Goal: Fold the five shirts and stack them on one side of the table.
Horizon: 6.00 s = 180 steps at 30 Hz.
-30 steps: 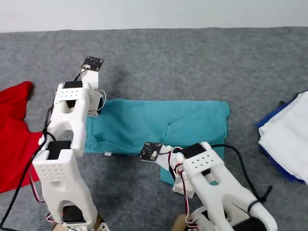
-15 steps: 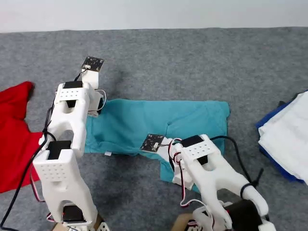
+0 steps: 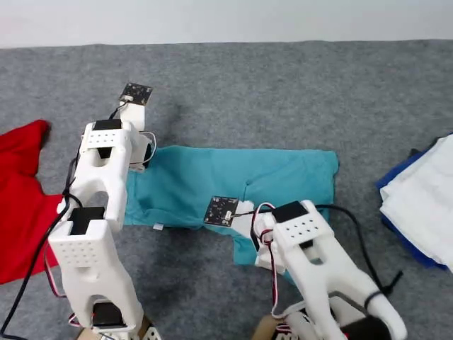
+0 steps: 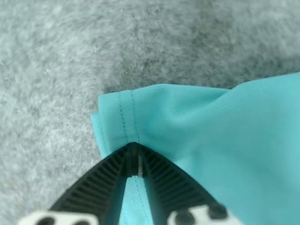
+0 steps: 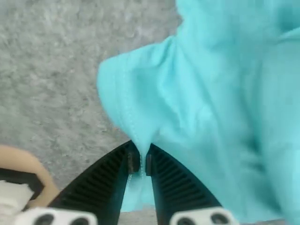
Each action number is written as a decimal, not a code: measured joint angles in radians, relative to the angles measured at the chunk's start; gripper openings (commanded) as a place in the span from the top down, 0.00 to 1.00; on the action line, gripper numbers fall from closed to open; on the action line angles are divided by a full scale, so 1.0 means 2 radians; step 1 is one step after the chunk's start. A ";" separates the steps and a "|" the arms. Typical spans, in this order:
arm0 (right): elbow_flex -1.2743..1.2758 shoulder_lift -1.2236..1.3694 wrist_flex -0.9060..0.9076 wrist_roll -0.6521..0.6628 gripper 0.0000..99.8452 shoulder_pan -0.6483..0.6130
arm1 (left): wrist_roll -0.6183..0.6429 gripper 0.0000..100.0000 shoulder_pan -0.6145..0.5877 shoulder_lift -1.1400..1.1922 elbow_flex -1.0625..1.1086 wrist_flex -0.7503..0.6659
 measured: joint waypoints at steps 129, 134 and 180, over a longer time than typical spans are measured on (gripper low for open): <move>-0.551 0.018 0.310 -0.072 0.97 0.301 | 0.012 0.97 -0.010 -0.124 -0.082 0.240; -0.446 -0.074 0.310 -0.071 0.97 0.412 | -0.015 0.88 -0.028 -0.101 -0.083 0.242; -0.231 -0.336 0.310 0.032 0.97 0.539 | -0.203 0.83 -0.098 -0.202 0.051 0.313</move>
